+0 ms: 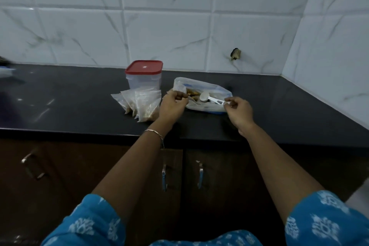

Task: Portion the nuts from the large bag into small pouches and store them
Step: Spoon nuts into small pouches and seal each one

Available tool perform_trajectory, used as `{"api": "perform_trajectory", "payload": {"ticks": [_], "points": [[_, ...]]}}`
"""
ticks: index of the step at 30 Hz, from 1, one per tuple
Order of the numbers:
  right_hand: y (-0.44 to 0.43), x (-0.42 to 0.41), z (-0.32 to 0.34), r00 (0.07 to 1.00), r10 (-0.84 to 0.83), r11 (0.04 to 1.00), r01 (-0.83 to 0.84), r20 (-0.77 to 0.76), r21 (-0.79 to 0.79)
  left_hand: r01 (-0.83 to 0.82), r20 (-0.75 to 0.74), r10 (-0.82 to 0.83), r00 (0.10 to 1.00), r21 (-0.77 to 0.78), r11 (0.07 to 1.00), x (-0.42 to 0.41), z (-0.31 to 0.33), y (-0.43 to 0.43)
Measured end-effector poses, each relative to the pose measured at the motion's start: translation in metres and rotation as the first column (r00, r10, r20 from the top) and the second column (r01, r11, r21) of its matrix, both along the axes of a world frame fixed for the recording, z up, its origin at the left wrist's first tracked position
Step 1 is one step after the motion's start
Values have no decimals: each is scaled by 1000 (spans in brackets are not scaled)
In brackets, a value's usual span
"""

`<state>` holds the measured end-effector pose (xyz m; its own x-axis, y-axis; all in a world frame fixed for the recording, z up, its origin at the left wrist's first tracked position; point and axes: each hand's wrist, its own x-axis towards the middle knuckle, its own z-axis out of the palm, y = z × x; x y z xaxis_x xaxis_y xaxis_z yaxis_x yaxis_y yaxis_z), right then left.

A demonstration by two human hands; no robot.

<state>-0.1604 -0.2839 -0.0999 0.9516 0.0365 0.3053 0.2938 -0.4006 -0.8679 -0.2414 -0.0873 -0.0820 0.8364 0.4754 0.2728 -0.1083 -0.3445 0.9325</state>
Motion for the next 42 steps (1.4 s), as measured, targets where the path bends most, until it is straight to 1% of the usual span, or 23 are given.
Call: {"api": "perform_trajectory", "payload": {"ticks": [4,8,11,16,19,22,27,30,35,37,40,42], "points": [[0,9,-2,997,-18,994,26,73,-109,-102,-74,95,993,-108,989,13,-15,5],[3,23,-4,998,-39,976,48,46,-214,-143,-113,137,984,-43,989,22,-17,12],[6,26,-4,997,-55,961,67,51,-268,-161,-117,154,981,-51,986,29,-20,15],[4,25,-1,998,-51,961,58,33,-269,-118,-148,120,982,24,993,29,-20,12],[4,24,1,999,-26,953,34,32,-301,-98,-134,97,986,-2,995,26,-19,10],[5,21,4,999,-5,929,18,36,-371,-79,-107,76,991,-28,996,21,-18,8],[14,16,12,998,-52,908,35,-30,-417,-30,-80,26,996,-50,998,16,-15,7],[16,15,10,993,-104,935,78,-57,-346,7,-80,-10,997,-37,999,14,-12,7],[7,15,6,992,-84,994,76,-92,-82,90,-115,-89,989,3,996,14,-12,7],[3,15,6,992,-43,998,46,-118,31,138,-159,-123,980,90,986,12,-10,5],[-7,13,11,985,47,979,-12,-167,206,203,-235,-153,960,206,957,13,-10,4],[-18,8,15,979,98,963,-47,-180,265,242,-268,-171,948,262,934,13,-11,2]]}}
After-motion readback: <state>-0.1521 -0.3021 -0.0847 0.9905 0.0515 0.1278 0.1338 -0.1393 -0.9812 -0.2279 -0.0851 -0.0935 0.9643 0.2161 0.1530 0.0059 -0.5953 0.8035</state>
